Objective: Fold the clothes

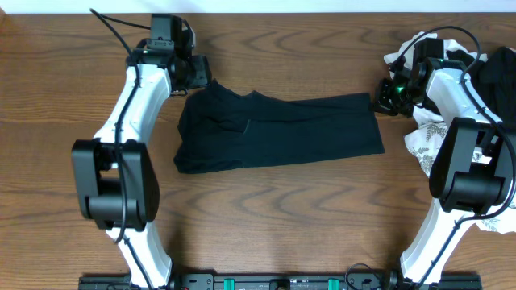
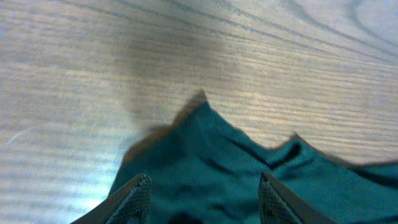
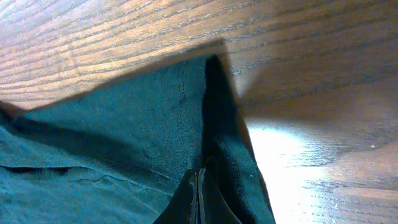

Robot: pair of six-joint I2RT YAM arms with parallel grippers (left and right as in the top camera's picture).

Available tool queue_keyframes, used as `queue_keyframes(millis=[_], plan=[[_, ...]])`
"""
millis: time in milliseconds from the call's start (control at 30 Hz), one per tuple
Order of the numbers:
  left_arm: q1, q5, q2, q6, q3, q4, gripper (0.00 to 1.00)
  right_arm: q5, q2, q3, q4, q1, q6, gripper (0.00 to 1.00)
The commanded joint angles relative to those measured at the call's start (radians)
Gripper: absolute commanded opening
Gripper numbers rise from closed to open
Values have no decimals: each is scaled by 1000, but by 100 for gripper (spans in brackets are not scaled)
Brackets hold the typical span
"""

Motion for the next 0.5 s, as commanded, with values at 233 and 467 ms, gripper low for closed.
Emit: queue_keyframes(millis=[233, 467], plan=[[-17, -17, 159, 76, 4, 104, 56, -7, -19, -1, 0, 24, -11, 1], [-57, -31, 234, 84, 4, 97, 56, -7, -19, -1, -3, 30, -11, 1]])
